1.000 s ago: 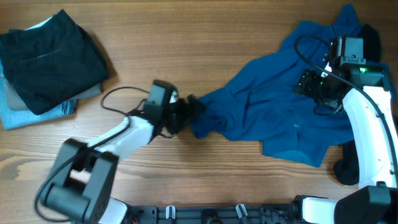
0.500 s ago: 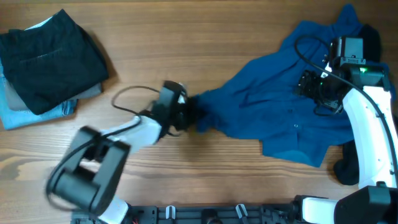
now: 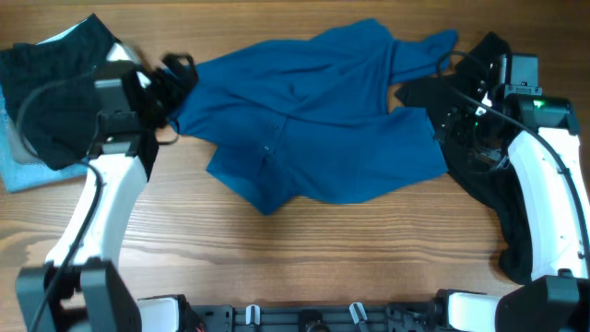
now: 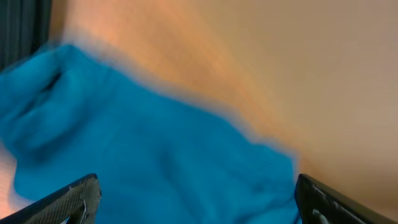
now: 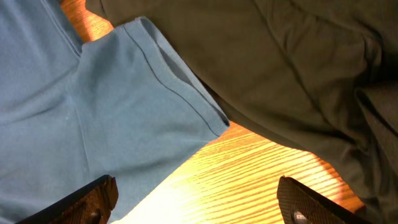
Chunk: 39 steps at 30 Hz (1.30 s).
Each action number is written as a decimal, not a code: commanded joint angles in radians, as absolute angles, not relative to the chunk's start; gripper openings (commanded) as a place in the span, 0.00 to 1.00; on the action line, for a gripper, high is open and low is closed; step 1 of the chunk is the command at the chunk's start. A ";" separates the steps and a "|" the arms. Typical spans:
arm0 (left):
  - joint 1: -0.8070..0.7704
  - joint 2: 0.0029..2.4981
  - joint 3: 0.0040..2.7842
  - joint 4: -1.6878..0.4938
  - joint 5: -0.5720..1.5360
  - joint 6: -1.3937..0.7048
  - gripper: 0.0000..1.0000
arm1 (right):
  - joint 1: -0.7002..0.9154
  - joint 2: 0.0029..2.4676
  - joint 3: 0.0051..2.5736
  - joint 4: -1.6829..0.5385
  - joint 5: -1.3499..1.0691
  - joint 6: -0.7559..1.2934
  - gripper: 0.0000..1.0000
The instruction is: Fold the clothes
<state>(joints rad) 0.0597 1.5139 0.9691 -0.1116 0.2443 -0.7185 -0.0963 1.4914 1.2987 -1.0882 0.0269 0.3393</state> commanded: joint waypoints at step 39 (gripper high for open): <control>0.152 1.878 1.394 -0.862 0.209 -0.671 1.00 | -0.099 1.491 1.307 -1.028 0.034 0.287 1.00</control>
<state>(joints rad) 0.1638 1.8793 1.3891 -0.7471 0.1242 -0.6926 -0.0963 1.4914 1.2987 -1.0531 0.0269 0.3145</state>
